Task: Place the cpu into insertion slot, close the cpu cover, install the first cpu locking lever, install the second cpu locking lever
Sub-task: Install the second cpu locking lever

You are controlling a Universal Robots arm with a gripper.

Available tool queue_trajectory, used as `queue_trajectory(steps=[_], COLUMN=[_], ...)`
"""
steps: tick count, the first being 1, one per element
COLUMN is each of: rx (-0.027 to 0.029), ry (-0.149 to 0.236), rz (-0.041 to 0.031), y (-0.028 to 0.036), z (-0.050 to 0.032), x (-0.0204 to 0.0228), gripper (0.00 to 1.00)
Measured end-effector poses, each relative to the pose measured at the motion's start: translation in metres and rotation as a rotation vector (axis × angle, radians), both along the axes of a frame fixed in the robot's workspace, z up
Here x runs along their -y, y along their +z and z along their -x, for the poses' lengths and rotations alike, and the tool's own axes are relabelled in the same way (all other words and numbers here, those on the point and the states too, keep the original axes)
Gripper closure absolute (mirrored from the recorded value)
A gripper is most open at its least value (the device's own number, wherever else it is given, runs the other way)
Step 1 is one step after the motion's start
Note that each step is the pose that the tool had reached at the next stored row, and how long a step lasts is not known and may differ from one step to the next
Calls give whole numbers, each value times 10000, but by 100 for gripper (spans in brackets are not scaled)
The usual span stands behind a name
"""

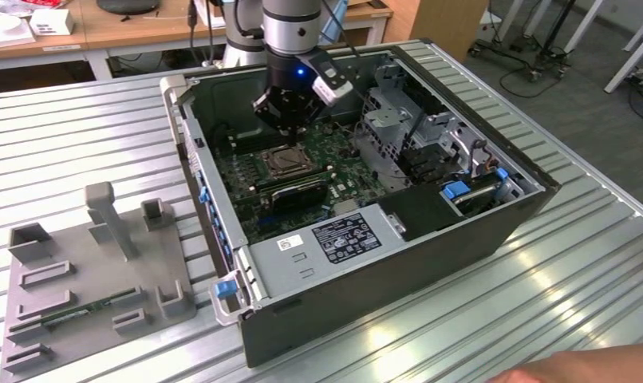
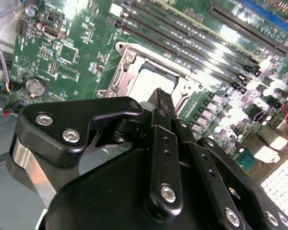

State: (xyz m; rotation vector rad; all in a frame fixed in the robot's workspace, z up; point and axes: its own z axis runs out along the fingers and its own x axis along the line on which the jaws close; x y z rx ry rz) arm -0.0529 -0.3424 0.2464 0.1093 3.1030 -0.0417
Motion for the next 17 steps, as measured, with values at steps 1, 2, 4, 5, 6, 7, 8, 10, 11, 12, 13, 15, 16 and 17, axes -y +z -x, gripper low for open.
queue_trajectory(steps=[1,2,4,5,6,7,8,10,11,12,13,15,16,17], rx=[2,2,4,4,4,5,6,6,6,6,5,6,6,5], ry=[1,1,1,0,0,0,0,-1,-1,-1,0,0,0,0], rz=[0,-1,-1,0,0,-1,-1,-2,-1,-1,0,-1,-1,-1], y=[0,0,-1,0,0,-1,-1,-1,-1,-1,0,-1,-1,0], z=[0,0,0,0,0,0,0,0,0,0,0,0,0,0], x=[18,38,86,109,131,150,166,172,172,172,172,173,173,173], gripper=[89,89,89,89,89,89,89,89,89,89,89,89,89,89])
